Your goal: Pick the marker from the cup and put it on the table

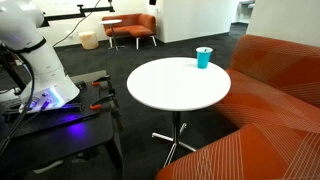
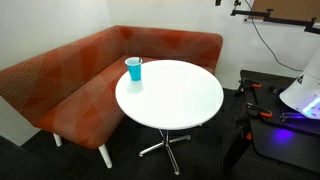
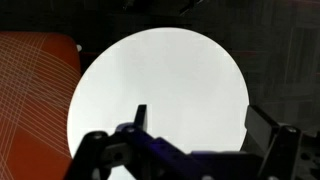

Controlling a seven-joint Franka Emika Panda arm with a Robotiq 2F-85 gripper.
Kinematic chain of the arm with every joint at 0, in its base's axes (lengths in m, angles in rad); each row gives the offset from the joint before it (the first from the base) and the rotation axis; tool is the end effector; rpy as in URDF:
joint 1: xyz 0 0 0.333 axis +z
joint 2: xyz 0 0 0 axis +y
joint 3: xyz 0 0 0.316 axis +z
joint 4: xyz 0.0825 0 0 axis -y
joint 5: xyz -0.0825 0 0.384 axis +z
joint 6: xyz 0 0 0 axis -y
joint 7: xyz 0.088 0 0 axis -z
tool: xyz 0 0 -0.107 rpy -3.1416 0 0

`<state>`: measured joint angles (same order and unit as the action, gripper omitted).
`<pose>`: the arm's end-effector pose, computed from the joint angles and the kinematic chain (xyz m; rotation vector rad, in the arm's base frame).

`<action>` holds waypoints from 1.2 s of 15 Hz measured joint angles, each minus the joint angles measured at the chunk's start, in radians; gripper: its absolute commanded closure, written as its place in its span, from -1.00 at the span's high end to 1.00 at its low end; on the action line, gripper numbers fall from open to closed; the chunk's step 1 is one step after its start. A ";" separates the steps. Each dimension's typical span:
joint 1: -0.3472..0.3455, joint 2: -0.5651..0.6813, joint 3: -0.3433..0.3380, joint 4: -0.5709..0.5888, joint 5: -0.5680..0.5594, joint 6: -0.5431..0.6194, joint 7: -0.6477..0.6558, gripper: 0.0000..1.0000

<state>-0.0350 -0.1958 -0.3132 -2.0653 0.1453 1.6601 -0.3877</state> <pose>0.4502 -0.1559 0.4990 -2.8678 -0.0326 0.1914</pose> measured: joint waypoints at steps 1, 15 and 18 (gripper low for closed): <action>0.000 0.000 0.000 0.000 0.000 0.000 0.000 1.00; -0.025 0.022 0.101 -0.021 0.042 0.125 0.046 1.00; -0.021 0.049 0.155 -0.041 0.042 0.223 0.125 1.00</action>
<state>-0.0558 -0.1469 -0.1583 -2.1063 0.1877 1.8832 -0.2624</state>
